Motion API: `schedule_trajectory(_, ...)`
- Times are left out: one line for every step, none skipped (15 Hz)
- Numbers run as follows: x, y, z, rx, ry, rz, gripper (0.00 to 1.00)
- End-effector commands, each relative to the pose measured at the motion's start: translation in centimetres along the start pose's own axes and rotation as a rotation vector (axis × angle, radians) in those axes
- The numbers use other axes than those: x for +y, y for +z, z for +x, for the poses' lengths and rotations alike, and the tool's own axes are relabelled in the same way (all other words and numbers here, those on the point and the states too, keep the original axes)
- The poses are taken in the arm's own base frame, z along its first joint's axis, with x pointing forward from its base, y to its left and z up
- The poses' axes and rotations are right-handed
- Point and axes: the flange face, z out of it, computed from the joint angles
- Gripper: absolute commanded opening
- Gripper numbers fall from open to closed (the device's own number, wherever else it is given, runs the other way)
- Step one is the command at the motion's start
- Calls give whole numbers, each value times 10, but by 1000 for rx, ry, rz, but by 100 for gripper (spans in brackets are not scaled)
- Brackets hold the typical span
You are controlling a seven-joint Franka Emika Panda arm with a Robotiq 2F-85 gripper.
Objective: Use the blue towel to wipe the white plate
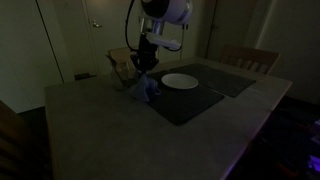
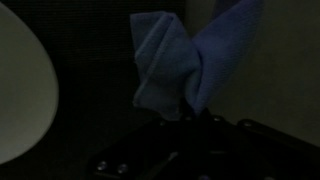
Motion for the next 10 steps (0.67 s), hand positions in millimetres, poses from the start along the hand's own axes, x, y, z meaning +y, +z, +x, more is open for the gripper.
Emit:
schedule_trajectory(11, -19, 9, -22, -50, -17, 2)
schedule_trajectory(15, -23, 13, -19, -56, -24, 2)
schedule_trajectory(18, -26, 15, -16, -60, -33, 2)
schedule_trajectory(22, -30, 18, -12, -64, -44, 2)
schedule_trajectory(26, -33, 21, -10, -67, -54, 2)
schedule_trajectory(31, -38, 24, -5, -70, -68, 2)
schedule_trajectory(35, -41, 27, 0, -73, -79, 2)
schedule_trajectory(41, -46, 30, 3, -76, -97, 2)
schedule_trajectory(45, -49, 32, 7, -78, -112, 2)
schedule_trajectory(51, -53, 34, 7, -80, -128, 2)
